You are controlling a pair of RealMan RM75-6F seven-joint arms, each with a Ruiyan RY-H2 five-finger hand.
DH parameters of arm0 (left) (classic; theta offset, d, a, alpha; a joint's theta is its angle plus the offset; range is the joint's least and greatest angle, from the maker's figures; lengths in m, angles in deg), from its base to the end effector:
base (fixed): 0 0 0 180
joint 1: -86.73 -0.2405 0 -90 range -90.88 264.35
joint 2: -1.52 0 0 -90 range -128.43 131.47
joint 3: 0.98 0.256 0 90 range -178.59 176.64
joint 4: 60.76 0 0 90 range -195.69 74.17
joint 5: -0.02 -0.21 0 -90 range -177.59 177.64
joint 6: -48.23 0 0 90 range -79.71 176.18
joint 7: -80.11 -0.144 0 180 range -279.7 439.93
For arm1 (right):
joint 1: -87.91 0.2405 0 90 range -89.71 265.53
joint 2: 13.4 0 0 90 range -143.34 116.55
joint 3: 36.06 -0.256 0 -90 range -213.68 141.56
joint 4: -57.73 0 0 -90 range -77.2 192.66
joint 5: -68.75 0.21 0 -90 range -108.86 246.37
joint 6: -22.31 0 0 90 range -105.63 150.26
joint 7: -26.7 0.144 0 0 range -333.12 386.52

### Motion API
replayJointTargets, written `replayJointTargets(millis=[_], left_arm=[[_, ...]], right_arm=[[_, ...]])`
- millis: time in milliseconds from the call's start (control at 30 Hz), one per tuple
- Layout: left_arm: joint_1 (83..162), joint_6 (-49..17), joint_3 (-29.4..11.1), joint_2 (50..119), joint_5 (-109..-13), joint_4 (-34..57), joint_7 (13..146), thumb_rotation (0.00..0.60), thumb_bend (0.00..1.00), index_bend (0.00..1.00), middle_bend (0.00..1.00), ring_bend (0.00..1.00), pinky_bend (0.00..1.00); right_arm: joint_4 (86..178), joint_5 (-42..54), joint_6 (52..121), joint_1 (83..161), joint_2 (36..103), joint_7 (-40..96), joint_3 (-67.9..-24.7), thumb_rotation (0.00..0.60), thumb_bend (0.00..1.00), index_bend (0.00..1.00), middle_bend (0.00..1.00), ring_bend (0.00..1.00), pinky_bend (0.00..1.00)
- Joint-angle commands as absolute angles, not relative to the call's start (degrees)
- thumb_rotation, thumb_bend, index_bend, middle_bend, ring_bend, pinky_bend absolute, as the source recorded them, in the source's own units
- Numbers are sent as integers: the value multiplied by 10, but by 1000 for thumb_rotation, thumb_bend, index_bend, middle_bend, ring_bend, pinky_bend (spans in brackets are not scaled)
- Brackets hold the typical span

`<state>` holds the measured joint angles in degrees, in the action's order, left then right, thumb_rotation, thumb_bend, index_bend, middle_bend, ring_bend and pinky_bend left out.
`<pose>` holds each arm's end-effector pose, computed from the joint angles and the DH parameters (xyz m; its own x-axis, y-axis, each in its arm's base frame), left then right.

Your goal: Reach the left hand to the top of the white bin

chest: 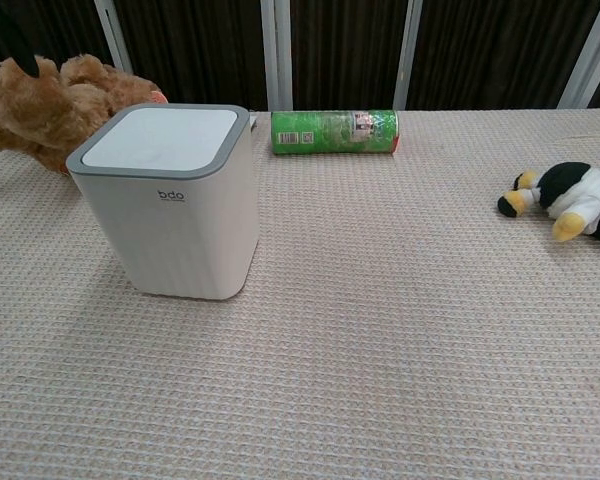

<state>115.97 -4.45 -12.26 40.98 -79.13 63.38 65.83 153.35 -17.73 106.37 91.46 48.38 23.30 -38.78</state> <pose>-0.1365 0.2607 0.1762 0.6036 0.2032 0.7709 0.7516 -0.4677 -0.4652 -0.3067 -0.1728 0.1635 0.4351 -0.0326 0.8998 -0.9003 -0.0025 0.4352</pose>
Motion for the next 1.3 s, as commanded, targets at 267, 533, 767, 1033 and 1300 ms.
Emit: replayJointTargets(millis=[267, 533, 767, 1033, 1300], left_arm=[[1240, 2, -133, 457, -660, 656, 547, 600, 843, 274, 861, 840, 833], [1291, -4, -114, 513, -573, 648, 469, 600, 843, 273, 862, 842, 833], [1316, -21, -95, 548, -535, 635, 429, 600, 842, 279, 862, 842, 833], [1335, -39, -72, 559, -503, 637, 391, 600, 842, 304, 862, 842, 833], [1341, -70, -68, 560, -509, 656, 384, 600, 760, 290, 843, 836, 833]], right_arm=[[1530, -172, 1065, 914, 483, 238, -391, 600, 221, 146, 65, 24, 0], [1528, -174, 1069, 914, 482, 243, -392, 600, 221, 146, 65, 24, 0], [1528, -173, 1071, 913, 482, 245, -393, 600, 221, 146, 65, 24, 0], [1528, -172, 1069, 915, 483, 245, -394, 600, 221, 146, 65, 24, 0], [1527, -171, 1071, 914, 484, 244, -395, 600, 221, 146, 65, 24, 0]])
